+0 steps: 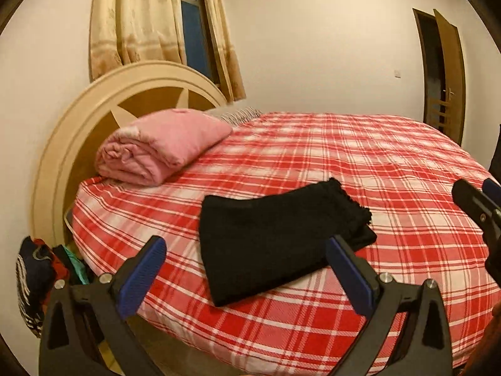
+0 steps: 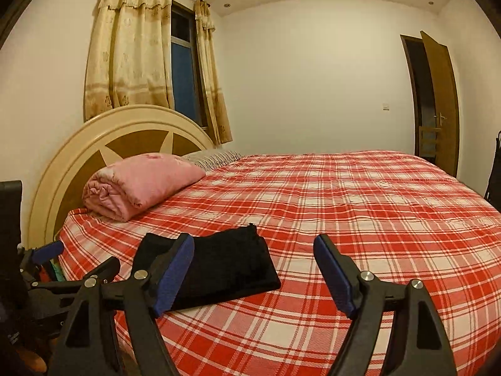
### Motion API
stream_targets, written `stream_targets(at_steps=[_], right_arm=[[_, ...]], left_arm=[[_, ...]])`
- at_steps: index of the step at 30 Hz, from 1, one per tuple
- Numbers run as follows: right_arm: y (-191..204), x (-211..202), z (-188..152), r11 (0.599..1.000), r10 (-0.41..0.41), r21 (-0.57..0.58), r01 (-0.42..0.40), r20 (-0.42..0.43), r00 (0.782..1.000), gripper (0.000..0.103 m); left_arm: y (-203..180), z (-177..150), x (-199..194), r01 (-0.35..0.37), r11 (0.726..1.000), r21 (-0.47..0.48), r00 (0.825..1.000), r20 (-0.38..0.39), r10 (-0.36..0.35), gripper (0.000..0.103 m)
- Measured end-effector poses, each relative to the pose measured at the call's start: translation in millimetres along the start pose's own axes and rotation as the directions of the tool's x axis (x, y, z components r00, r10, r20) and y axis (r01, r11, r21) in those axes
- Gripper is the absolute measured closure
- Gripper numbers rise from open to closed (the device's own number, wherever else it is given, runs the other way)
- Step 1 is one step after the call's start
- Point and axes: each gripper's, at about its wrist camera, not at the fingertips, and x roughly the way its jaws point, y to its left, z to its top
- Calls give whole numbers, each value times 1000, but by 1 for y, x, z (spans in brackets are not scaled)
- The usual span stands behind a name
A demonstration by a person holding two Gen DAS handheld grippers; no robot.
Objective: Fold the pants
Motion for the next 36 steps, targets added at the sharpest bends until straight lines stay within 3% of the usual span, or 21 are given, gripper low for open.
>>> stream_targets(at_steps=[6,36], right_arm=[[6,-5,0,1000,10,-15,-10,15,1000,23],[8,-6,0,1000,15,-24,-14,30,999,23]], left_arm=[[4,0,-2,13,999,-42,1000,-7,-13,0],[10,0,-3,-7,999,-52,1000,-14,7,0]])
